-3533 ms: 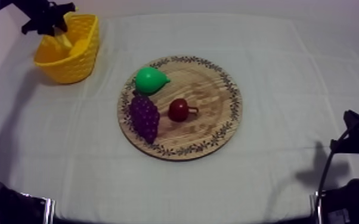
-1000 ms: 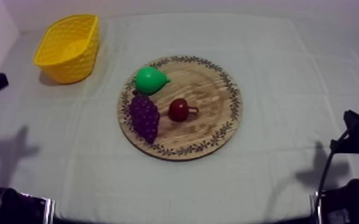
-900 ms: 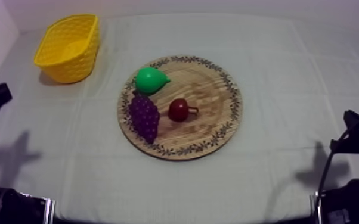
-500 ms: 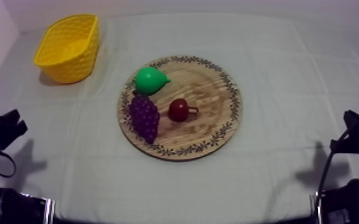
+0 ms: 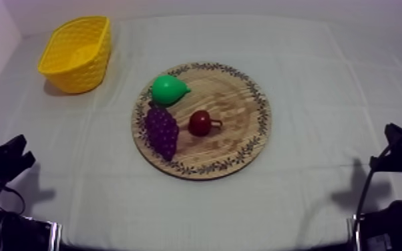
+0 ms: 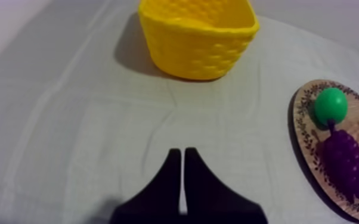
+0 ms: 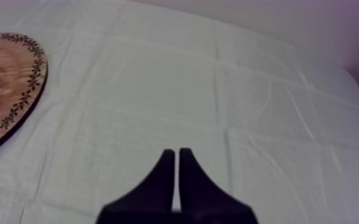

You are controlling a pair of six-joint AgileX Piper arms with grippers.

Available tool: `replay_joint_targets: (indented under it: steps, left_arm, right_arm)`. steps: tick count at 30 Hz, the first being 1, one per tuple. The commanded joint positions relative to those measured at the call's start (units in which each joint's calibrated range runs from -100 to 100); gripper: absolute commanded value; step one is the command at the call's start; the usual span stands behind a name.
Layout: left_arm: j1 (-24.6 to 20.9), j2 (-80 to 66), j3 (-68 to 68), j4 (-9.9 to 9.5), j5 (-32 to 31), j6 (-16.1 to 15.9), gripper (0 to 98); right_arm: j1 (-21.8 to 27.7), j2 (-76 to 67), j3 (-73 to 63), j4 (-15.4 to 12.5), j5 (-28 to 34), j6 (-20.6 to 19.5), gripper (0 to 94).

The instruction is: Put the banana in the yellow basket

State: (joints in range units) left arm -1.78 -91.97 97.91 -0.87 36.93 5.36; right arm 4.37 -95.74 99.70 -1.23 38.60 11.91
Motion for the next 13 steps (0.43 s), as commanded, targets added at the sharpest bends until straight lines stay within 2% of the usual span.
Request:
replay_joint_targets:
  steps: [1, 13]
  left_arm:
    - [0.2, -1.8, -0.2, -0.17, 1.3, 0.1, 0.1]
    - [1.2, -7.6, -0.5, -0.42, 3.1, 1.5, 0.1]
  right_arm:
    - [0.0, 0.0, 0.0, 0.0, 0.0, 0.0, 0.4]
    - [0.0, 0.0, 0.0, 0.0, 0.0, 0.0, 0.4]
